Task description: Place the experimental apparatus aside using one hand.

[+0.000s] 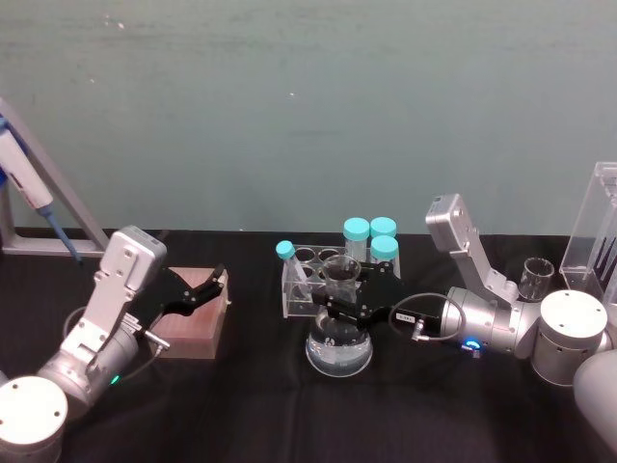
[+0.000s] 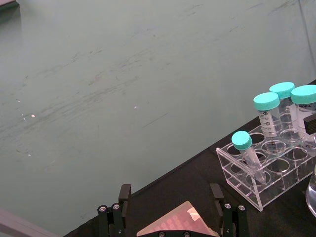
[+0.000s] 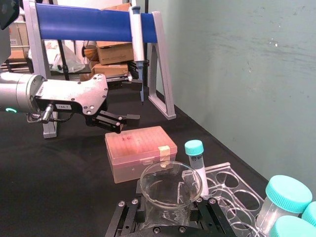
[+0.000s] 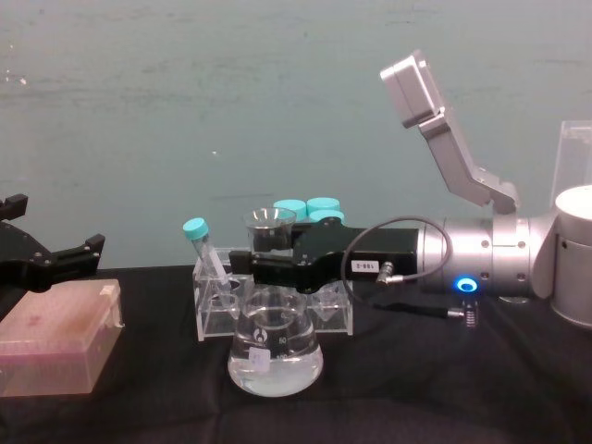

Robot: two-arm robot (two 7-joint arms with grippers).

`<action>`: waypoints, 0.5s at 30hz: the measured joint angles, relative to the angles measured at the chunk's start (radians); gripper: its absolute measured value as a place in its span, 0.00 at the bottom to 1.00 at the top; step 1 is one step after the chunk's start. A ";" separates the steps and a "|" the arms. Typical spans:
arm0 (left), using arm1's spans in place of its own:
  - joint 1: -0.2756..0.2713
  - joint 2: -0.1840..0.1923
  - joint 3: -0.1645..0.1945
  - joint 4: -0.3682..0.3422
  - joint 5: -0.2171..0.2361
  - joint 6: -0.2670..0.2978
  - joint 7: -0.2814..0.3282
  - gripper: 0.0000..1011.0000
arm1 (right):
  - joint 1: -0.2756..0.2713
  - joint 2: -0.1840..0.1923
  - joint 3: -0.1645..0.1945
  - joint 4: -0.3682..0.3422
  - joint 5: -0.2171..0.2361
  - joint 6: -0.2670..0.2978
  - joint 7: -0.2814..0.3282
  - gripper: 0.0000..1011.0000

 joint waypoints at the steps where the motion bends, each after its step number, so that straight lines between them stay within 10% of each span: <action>1: 0.000 0.000 0.000 0.000 0.000 0.000 0.000 0.99 | 0.000 0.000 0.000 0.000 0.000 0.000 0.000 0.45; 15: 0.000 0.000 0.000 0.000 0.000 0.000 0.000 0.99 | -0.041 0.024 0.013 -0.074 0.005 -0.009 0.002 0.45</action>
